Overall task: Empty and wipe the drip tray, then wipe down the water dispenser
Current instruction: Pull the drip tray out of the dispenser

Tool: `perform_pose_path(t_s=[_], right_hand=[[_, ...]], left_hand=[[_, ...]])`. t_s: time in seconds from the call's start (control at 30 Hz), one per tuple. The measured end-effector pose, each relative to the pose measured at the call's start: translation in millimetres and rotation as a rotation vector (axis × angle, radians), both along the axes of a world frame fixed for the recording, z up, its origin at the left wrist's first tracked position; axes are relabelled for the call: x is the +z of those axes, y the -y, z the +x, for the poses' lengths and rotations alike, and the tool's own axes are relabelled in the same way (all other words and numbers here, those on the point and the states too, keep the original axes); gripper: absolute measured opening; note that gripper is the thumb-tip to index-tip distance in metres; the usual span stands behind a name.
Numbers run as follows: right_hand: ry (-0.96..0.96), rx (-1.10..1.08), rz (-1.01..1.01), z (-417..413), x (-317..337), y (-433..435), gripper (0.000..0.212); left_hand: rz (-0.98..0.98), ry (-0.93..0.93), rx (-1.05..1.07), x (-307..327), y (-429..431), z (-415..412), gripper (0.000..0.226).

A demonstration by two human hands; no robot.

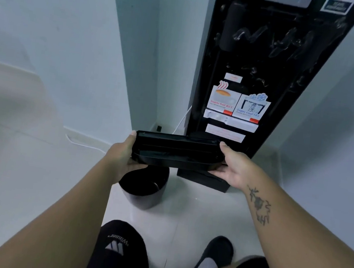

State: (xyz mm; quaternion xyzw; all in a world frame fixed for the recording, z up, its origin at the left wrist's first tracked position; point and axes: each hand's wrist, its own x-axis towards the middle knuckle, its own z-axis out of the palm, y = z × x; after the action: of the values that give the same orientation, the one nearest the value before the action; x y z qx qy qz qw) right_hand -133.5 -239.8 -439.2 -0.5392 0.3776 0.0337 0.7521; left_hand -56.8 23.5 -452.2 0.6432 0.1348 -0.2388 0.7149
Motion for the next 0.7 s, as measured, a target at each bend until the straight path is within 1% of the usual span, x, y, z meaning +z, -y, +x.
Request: perform_pose_path(t_s=[0.07,0.17,0.3,0.37,0.57,0.7], right_hand=[[-0.066,0.015,0.005,15,-25,-15,0.024],[-0.088,0.043,-0.006,22,-46,-25,0.027],[-0.161,0.065,-0.001,53,-97,-47,0.025],[-0.189,0.075,0.001,75,-127,-59,0.024],[-0.231,0.112,0.034,117,-188,-81,0.022],[-0.253,0.124,0.034,139,-224,-88,0.030]], left_hand=[[0.006,-0.037,0.019,-31,-16,4,0.057],[0.000,-0.049,0.030,-55,-28,2,0.058],[0.010,-0.138,0.079,-103,-48,16,0.056],[0.020,-0.180,0.130,-127,-59,25,0.054],[0.074,-0.272,0.277,-178,-74,43,0.050],[0.108,-0.325,0.357,-207,-72,52,0.043]])
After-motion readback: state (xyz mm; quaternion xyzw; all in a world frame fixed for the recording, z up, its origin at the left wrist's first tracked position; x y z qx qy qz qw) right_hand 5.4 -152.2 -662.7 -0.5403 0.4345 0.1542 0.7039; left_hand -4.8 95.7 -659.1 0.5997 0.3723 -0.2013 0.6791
